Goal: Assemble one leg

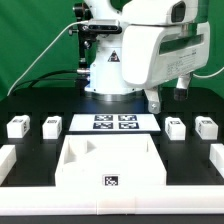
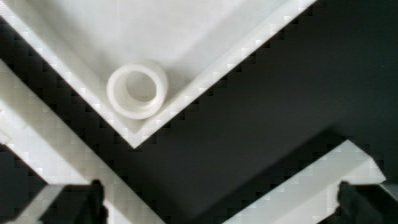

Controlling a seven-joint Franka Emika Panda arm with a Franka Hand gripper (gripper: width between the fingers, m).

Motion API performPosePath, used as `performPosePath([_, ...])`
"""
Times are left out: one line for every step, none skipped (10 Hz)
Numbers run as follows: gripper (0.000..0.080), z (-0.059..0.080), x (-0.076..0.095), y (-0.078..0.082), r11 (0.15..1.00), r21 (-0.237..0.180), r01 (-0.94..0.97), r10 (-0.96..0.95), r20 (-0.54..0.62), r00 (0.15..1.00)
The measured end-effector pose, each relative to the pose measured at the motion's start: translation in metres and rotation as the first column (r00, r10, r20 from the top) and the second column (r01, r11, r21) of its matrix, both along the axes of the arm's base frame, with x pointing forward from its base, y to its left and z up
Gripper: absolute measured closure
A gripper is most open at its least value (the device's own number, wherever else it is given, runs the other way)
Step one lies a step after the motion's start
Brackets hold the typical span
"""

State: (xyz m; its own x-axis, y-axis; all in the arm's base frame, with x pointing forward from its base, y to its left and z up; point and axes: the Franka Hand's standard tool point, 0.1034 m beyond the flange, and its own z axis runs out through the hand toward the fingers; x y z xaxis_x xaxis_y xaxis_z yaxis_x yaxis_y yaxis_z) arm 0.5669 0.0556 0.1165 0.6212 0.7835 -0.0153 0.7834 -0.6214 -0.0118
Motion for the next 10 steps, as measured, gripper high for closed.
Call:
performPosePath([0.015, -0.0001, 0.0, 0.0, 1.0, 0.0, 0.0, 0.0, 0.0, 1.0])
performPosePath([0.015, -0.0001, 0.0, 0.0, 1.0, 0.0, 0.0, 0.0, 0.0, 1.0])
performPosePath([0.015, -0.0001, 0.0, 0.0, 1.0, 0.0, 0.0, 0.0, 0.0, 1.0])
performPosePath([0.015, -0.0001, -0.0001, 0.0, 1.0, 0.0, 0.0, 0.0, 0.0, 1.0])
performPosePath([0.015, -0.0001, -0.0001, 0.0, 1.0, 0.0, 0.0, 0.0, 0.0, 1.0])
performPosePath([0.015, -0.0002, -0.0001, 0.0, 1.0, 0.0, 0.0, 0.0, 0.0, 1.0])
performPosePath([0.015, -0.0002, -0.0001, 0.0, 1.0, 0.0, 0.0, 0.0, 0.0, 1.0])
performPosePath([0.015, -0.0003, -0.0001, 0.0, 1.0, 0.0, 0.0, 0.0, 0.0, 1.0])
performPosePath([0.015, -0.0003, -0.0001, 0.0, 1.0, 0.0, 0.0, 0.0, -0.001, 1.0])
performPosePath([0.015, -0.0003, -0.0001, 0.0, 1.0, 0.0, 0.0, 0.0, -0.001, 1.0])
